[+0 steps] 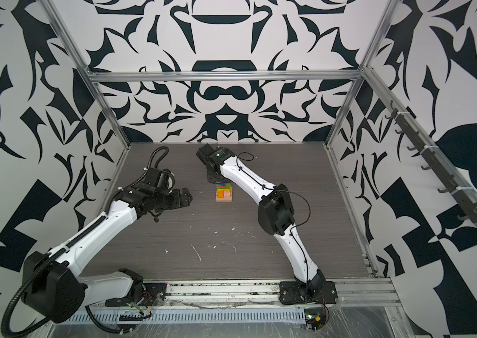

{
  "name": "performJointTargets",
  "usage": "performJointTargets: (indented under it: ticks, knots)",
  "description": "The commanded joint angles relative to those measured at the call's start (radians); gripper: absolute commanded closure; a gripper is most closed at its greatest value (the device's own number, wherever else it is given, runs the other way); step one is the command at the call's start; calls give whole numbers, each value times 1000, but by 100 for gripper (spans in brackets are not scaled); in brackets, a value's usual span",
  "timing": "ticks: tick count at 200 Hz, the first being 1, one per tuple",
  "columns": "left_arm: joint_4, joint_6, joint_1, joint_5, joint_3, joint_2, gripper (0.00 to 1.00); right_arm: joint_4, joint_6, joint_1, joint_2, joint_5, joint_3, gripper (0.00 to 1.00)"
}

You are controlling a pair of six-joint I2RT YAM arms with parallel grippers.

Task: Build the wood block tower
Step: 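Lower the wood cube onto the blue cube with the right gripper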

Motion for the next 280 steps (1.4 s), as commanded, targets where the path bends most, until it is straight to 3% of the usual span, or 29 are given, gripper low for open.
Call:
performJointTargets:
  ticks: [1,66,280]
  knots:
    - [4,4,4,14,-15,-13,0,-17,8,-7,2,26,41,71]
    - [4,2,4,14,-18,-13,0,-20,7,-8,5,32,38,68]
    - [7,2,4,15,-17,-13,0,11,15,-8,2,-6,21,42]
